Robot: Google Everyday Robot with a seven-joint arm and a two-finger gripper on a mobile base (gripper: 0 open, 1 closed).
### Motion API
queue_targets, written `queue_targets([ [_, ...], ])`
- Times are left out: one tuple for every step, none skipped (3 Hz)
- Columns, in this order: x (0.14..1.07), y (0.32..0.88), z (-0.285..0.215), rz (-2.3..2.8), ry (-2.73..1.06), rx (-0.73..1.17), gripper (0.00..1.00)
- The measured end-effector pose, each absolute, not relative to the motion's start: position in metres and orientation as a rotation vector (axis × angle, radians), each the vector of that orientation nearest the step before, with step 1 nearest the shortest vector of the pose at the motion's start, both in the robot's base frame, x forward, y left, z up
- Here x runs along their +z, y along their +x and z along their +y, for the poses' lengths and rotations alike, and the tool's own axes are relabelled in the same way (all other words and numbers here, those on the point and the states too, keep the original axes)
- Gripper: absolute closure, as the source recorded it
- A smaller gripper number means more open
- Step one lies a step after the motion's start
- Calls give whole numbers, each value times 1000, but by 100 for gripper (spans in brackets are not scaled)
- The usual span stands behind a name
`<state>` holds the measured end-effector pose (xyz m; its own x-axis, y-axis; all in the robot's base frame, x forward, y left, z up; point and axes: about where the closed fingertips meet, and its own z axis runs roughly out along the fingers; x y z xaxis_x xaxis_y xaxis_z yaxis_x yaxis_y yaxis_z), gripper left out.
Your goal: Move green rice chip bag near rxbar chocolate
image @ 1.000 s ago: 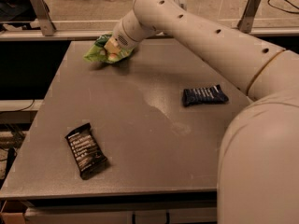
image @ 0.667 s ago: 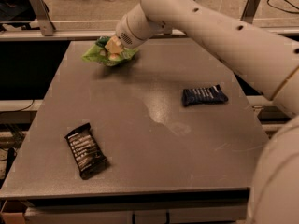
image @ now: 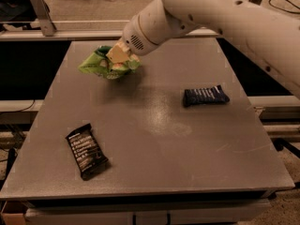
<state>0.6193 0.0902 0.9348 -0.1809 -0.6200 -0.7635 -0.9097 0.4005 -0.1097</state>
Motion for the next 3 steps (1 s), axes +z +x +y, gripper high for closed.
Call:
queue_targets([
  [927,576,85,1925,-1337,578,100],
  [914,546,84,1926,-1367,675,100],
  [903,529,83,1932,-1396,740,83],
])
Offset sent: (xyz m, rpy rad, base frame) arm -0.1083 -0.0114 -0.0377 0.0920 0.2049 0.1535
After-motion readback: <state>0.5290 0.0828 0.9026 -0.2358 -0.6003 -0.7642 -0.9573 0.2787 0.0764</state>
